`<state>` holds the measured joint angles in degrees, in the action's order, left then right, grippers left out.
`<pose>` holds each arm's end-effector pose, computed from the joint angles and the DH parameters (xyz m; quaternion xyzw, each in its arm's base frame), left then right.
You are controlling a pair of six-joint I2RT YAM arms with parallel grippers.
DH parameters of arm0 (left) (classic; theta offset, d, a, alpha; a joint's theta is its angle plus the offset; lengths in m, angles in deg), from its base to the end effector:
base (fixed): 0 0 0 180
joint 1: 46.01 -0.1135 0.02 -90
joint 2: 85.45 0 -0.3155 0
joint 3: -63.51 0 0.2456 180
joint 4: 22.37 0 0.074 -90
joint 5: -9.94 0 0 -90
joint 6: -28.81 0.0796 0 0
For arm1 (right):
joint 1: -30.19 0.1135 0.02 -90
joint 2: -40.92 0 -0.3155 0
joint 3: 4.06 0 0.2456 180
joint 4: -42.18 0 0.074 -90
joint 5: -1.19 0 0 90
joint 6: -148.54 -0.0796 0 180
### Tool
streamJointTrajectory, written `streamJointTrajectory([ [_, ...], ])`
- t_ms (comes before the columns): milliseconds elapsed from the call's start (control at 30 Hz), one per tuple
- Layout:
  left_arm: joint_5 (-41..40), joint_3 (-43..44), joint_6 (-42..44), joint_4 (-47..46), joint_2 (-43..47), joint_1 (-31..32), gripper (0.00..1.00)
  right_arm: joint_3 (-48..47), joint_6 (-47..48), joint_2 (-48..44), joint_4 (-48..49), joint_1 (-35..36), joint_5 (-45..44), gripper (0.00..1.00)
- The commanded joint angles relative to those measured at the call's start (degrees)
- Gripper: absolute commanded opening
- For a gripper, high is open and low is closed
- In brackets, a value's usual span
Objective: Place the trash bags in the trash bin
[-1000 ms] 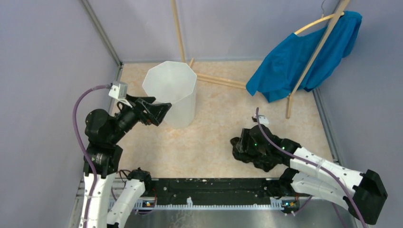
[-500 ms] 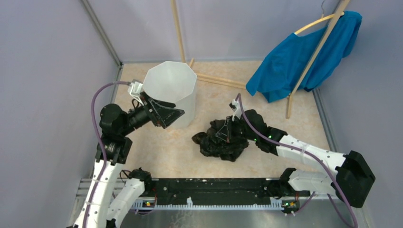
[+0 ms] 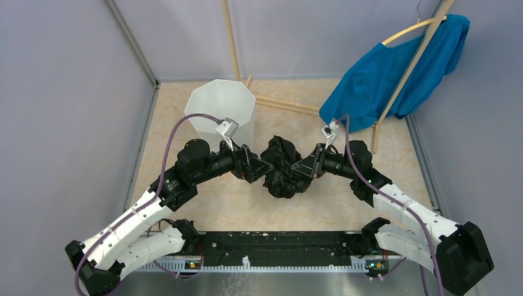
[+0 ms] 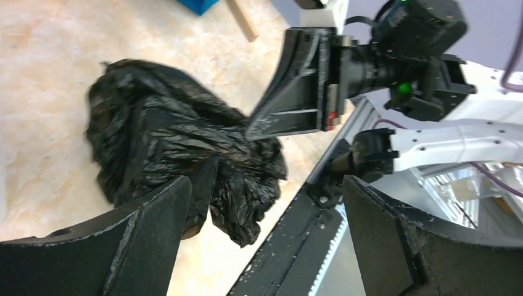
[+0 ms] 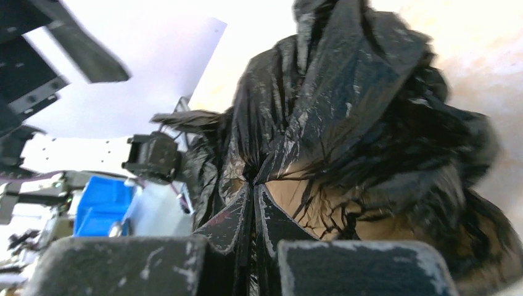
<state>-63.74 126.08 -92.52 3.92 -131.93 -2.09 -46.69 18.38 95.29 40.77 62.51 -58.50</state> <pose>0.1190 -0.1456 0.3837 0.1738 0.7448 -0.4739 0.4364 0.1608 0.1492 0.2875 -0.1104 0.7655 0.5198 0.3628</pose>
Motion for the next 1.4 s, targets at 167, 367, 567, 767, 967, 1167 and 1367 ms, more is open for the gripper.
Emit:
streamJointTrajectory([
  [167, -1.28, -4.97, 0.19, -5.01, -2.22, 2.65, 0.99, -0.35, -3.17, -3.35, 7.09, -1.20, 11.88, 0.00],
  [367, -3.96, -3.34, 4.92, -0.56, -3.78, 6.54, 0.99, -2.96, -3.13, -0.81, 6.77, -1.17, 15.17, 0.00],
  [567, 0.46, -2.51, 14.08, 8.22, -0.09, 6.62, 0.99, -3.59, -1.23, -1.33, 3.63, -1.19, 17.15, 0.00],
  [767, 14.43, -7.67, 11.93, 3.39, 2.60, 6.62, 0.74, -4.14, -2.75, -1.88, 2.32, -1.20, 15.94, 0.00],
  [967, 9.56, -8.57, 10.88, 5.58, 6.16, 6.62, 0.29, -4.81, -7.23, -1.73, -0.62, -1.76, 11.05, 0.00],
  [1167, 7.51, -7.17, 9.31, 6.77, 7.19, 6.62, 0.00, -2.21, -15.29, -1.11, 3.60, -4.19, 10.37, 0.00],
  [1367, 0.97, -1.70, 7.78, 7.65, 11.55, 6.62, 0.00, -7.69, -1.81, -2.11, -19.55, -4.98, -4.05, 0.07],
])
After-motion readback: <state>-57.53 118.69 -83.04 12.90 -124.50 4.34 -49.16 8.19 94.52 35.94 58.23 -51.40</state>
